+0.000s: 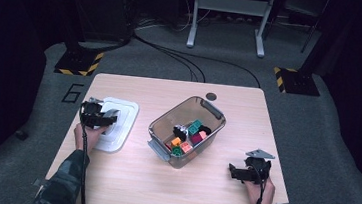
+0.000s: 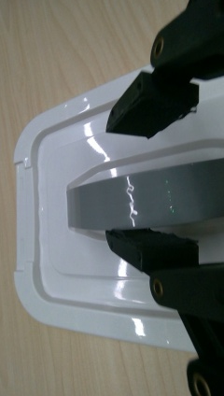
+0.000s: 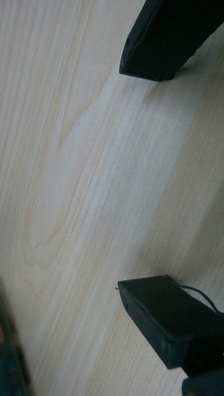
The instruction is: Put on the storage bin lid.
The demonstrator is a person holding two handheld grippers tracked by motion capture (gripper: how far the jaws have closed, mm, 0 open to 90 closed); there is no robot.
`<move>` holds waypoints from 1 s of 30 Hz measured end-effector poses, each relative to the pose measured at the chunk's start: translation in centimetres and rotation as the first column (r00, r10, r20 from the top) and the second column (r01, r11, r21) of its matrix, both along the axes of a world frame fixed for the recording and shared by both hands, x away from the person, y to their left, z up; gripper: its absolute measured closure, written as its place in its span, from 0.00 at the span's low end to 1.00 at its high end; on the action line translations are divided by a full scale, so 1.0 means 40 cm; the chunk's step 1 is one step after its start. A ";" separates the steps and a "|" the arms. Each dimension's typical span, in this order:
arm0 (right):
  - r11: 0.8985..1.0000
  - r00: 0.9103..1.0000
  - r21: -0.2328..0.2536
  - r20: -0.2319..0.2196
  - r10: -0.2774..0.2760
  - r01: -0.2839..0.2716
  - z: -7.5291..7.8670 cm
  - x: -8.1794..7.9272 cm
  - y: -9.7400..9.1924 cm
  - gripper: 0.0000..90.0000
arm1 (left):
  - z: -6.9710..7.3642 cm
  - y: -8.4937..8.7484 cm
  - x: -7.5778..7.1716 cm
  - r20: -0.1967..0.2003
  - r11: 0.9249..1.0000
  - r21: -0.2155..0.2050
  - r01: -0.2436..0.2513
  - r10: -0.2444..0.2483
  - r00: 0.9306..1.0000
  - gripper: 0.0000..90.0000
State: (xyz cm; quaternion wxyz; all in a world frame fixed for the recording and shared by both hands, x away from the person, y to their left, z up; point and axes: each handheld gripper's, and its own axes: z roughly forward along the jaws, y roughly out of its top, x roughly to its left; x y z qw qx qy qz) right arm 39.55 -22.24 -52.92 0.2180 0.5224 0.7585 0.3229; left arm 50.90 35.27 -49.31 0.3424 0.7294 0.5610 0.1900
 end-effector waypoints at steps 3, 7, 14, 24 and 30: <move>1.000 1.000 0.000 -0.001 0.002 -0.002 0.000 0.000 0.000 0.00 | -0.003 0.005 -0.001 0.002 1.000 0.012 -0.016 0.016 1.000 0.61; 1.000 1.000 -0.001 0.001 0.006 -0.006 0.000 0.000 0.000 0.00 | -0.004 0.012 -0.002 0.005 1.000 0.011 -0.024 0.024 1.000 0.70; 1.000 1.000 -0.001 0.001 0.005 -0.005 0.000 0.000 0.000 0.00 | 0.010 0.009 -0.012 0.016 0.999 0.032 0.009 -0.010 1.000 0.74; 1.000 1.000 -0.001 0.001 0.005 -0.005 0.000 0.000 0.000 0.00 | 0.069 -0.007 -0.038 0.071 0.998 0.015 0.057 -0.057 0.996 0.74; 1.000 1.000 -0.002 0.001 0.006 -0.006 0.000 0.000 0.000 0.00 | 0.108 -0.016 -0.041 0.072 0.996 0.015 0.086 -0.086 0.994 0.74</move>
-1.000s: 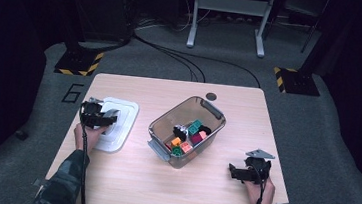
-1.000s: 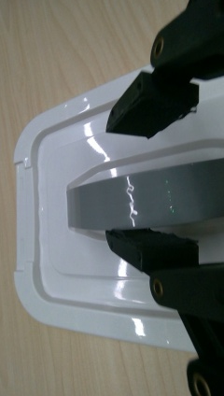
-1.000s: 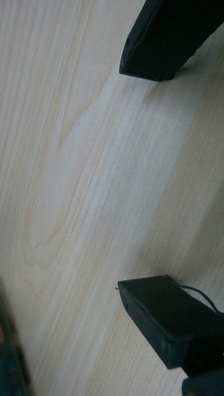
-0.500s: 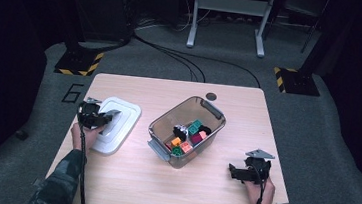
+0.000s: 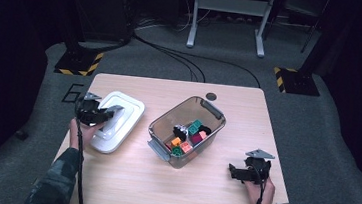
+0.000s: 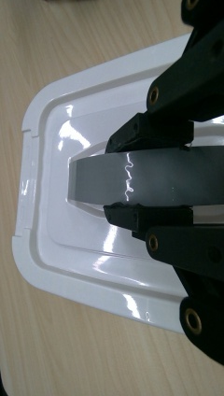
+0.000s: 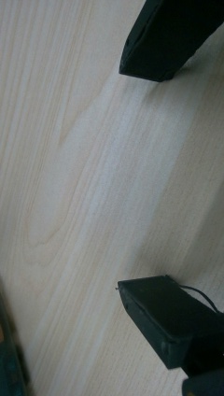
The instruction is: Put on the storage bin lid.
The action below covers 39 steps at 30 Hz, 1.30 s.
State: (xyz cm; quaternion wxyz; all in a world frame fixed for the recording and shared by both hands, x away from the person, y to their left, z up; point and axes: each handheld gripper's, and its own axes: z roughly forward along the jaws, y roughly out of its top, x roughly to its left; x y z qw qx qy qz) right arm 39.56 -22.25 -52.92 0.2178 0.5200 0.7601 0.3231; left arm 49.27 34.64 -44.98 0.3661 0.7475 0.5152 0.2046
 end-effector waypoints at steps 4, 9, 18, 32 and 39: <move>1.000 1.000 0.000 0.000 0.000 0.000 0.000 0.000 0.000 0.00 | 0.030 -0.006 -0.002 0.011 1.000 0.005 0.011 -0.011 1.000 0.74; 1.000 1.000 0.000 0.000 0.000 0.000 0.000 0.000 0.000 0.00 | 0.070 -0.015 -0.002 0.025 1.000 -0.003 0.028 -0.028 0.999 0.74; 1.000 1.000 0.000 0.000 0.000 0.000 0.000 0.000 0.000 0.00 | 0.127 -0.039 0.004 0.048 0.999 0.000 0.054 -0.054 0.997 0.74; 1.000 1.000 0.001 -0.001 0.001 -0.001 0.000 0.000 0.000 0.00 | 0.222 -0.078 0.008 0.081 0.995 0.021 0.102 -0.103 0.991 0.74; 1.000 1.000 0.001 0.000 0.001 -0.001 0.000 0.000 0.000 0.00 | 0.268 -0.106 0.004 0.098 0.990 0.032 0.137 -0.140 0.985 0.74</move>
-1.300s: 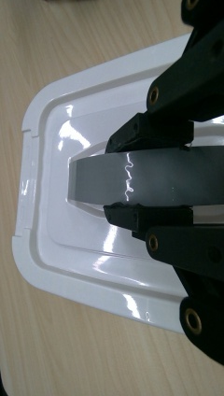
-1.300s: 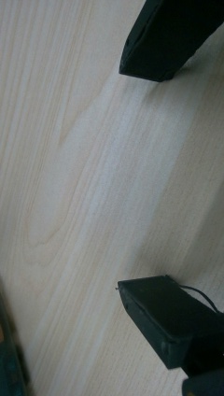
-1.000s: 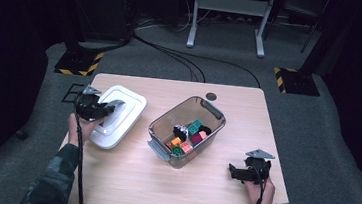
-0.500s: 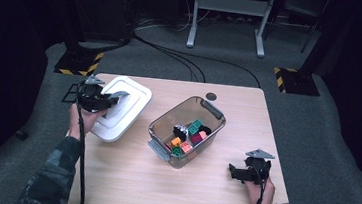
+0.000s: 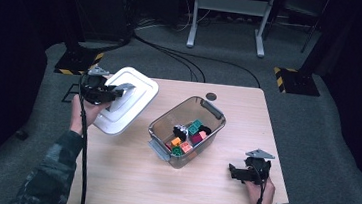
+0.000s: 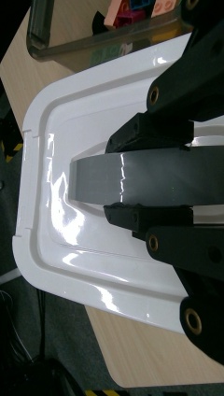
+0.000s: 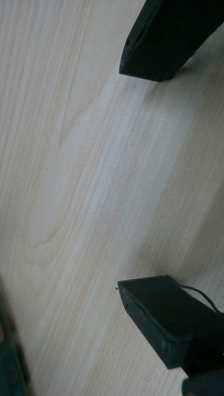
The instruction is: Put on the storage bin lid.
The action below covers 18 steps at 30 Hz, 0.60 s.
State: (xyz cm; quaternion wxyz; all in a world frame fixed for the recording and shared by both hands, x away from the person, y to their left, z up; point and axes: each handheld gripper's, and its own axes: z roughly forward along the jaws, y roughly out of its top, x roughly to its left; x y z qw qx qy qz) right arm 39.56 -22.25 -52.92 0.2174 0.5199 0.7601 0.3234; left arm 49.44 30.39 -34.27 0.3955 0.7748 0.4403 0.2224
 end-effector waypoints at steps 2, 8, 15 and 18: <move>1.000 1.000 0.000 0.000 0.000 0.000 0.000 0.000 0.000 0.00 | 0.010 -0.008 0.000 0.005 1.000 -0.002 0.009 -0.009 1.000 0.74; 1.000 1.000 0.000 0.000 0.000 0.000 0.000 0.000 0.000 0.00 | 0.040 -0.041 -0.002 0.013 0.999 0.000 0.046 -0.046 0.999 0.74; 1.000 1.000 0.001 0.000 0.000 0.000 0.000 0.000 0.000 0.00 | 0.069 -0.099 -0.010 0.017 0.994 0.004 0.112 -0.112 0.994 0.74; 1.000 1.000 0.000 0.000 0.000 0.000 0.000 0.000 0.000 0.00 | 0.076 -0.126 -0.014 0.018 0.991 0.007 0.137 -0.137 0.990 0.74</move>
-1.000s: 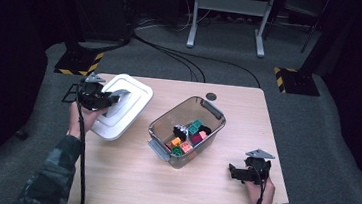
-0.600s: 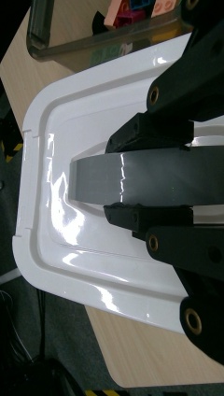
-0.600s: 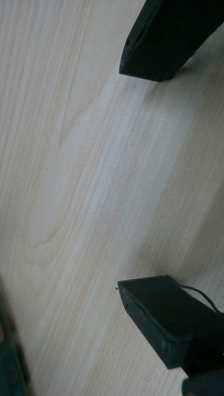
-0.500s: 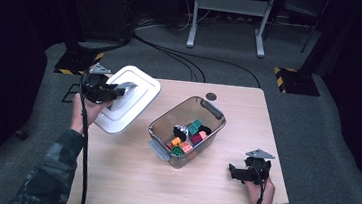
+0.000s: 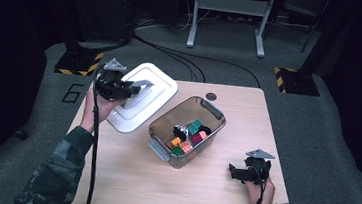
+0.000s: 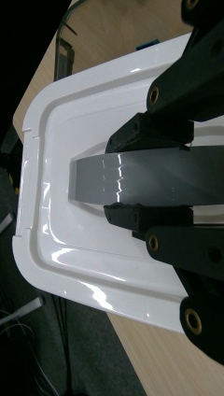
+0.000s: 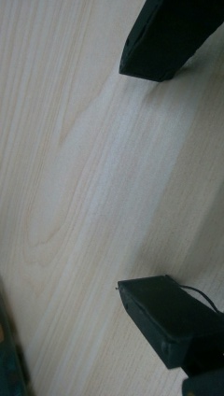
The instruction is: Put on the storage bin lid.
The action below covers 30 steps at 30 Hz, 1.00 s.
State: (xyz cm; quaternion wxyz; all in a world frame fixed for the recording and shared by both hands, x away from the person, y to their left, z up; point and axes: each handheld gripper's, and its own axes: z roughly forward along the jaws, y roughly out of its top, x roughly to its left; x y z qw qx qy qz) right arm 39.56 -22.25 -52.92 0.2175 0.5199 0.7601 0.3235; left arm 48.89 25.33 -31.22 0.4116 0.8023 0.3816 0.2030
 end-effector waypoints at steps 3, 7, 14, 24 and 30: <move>1.000 1.000 0.000 0.000 0.000 0.000 0.000 0.000 0.000 0.00 | 0.005 -0.031 -0.005 -0.002 1.000 0.000 0.028 -0.028 1.000 0.74; 1.000 1.000 0.000 0.000 0.000 0.000 0.000 0.000 0.000 0.00 | 0.002 -0.070 -0.006 -0.005 0.999 -0.004 0.054 -0.054 0.999 0.74; 1.000 1.000 0.004 0.001 -0.009 0.009 0.000 0.000 0.001 0.00 | -0.008 -0.132 -0.003 -0.029 0.996 0.002 0.091 -0.091 0.995 0.74; 1.000 1.000 0.004 0.002 -0.008 0.008 0.000 0.000 0.001 0.00 | -0.034 -0.211 0.002 -0.077 0.992 0.008 0.123 -0.122 0.990 0.74; 1.000 1.000 0.004 0.002 -0.008 0.008 0.000 0.000 0.001 0.00 | -0.056 -0.254 0.005 -0.118 0.991 0.009 0.135 -0.133 0.984 0.74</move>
